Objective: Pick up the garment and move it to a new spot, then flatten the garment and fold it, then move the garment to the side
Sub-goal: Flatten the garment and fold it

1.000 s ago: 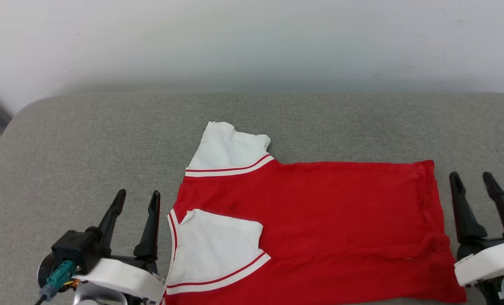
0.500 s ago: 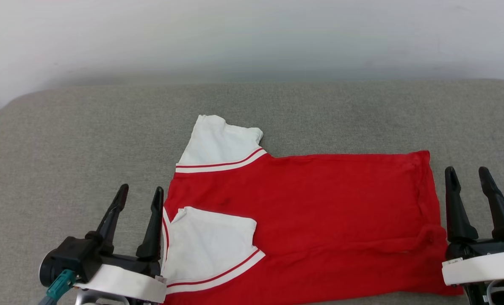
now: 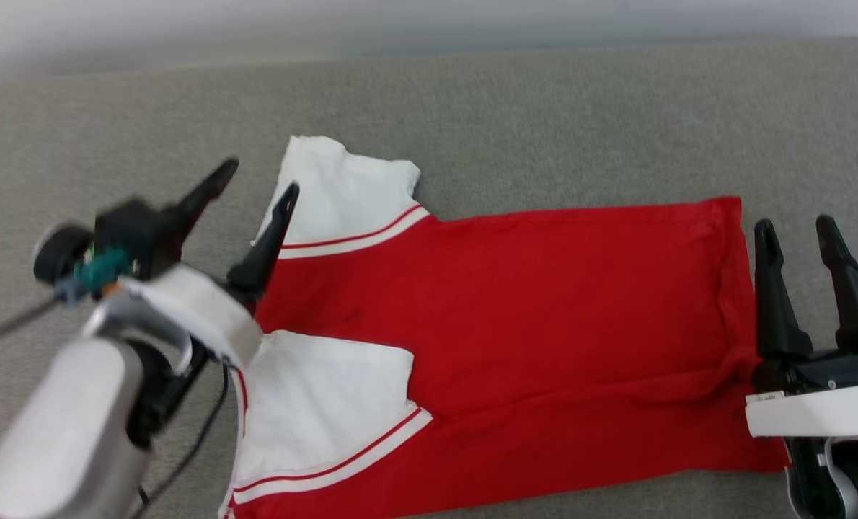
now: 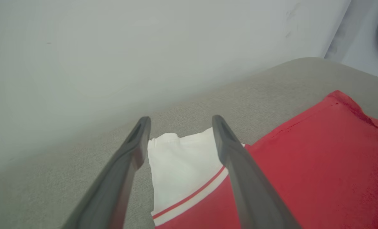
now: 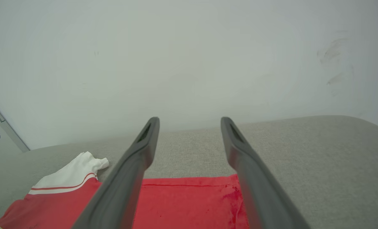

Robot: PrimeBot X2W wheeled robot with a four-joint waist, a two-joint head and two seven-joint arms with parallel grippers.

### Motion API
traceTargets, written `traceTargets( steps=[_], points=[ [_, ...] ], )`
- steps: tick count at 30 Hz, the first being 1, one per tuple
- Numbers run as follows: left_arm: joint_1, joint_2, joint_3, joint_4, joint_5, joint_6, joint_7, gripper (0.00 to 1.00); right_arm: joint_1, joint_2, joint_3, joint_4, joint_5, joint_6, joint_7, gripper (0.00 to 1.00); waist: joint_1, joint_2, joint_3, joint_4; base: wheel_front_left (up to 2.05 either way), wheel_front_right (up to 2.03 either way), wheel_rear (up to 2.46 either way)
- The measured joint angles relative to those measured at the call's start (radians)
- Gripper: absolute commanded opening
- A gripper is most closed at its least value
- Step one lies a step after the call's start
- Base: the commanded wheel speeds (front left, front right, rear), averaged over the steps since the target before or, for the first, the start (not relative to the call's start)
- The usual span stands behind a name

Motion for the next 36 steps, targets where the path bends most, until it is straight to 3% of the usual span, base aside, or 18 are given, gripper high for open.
traceTargets(
  steps=[5,8,15,21,31,32,33,36],
  points=[
    [-0.254,0.091,-0.072,0.071,-0.104,-0.023,0.275,1.00,-0.036,0.001,0.025,-0.011,0.000,0.000,-0.003,1.00,0.0000,0.0000,0.079,-0.034,0.00,0.00,0.00],
    [-0.381,0.168,-0.170,0.109,-0.133,-0.028,0.434,1.00,-0.055,0.005,0.039,-0.010,0.004,0.000,-0.011,1.00,0.0001,0.0000,0.117,-0.060,0.00,0.00,0.00],
    [-0.556,0.234,-0.228,0.256,-0.300,-0.028,0.728,1.00,-0.090,0.020,0.094,0.030,0.011,0.000,-0.042,1.00,0.0001,0.0000,0.186,-0.127,0.00,0.00,0.00],
    [-0.625,0.277,-0.220,0.322,-0.346,-0.023,0.864,1.00,-0.127,0.027,0.153,0.053,0.028,0.000,-0.059,1.00,0.0001,0.0000,0.238,-0.182,0.00,0.00,0.00],
    [-0.662,0.305,-0.213,0.365,-0.381,-0.003,0.963,1.00,-0.170,0.018,0.182,0.088,0.060,0.000,-0.079,1.00,0.0000,0.0000,0.305,-0.235,0.00,0.00,0.00],
    [-0.665,0.306,-0.214,0.364,-0.388,-0.003,0.977,0.43,-0.173,0.017,0.181,0.090,0.061,0.000,-0.081,1.00,0.0000,0.0000,0.307,-0.235,0.00,0.00,0.00],
    [-0.665,0.303,-0.214,0.364,-0.406,-0.003,0.996,0.00,-0.175,0.017,0.181,0.093,0.062,0.000,-0.081,1.00,0.0000,0.0000,0.307,-0.235,0.00,0.00,0.00],
    [-0.650,0.295,-0.210,0.349,-0.435,-0.002,1.000,0.00,-0.176,0.013,0.177,0.101,0.062,0.000,-0.082,1.00,0.0000,0.0000,0.304,-0.229,0.00,0.00,0.00]
  ],
)
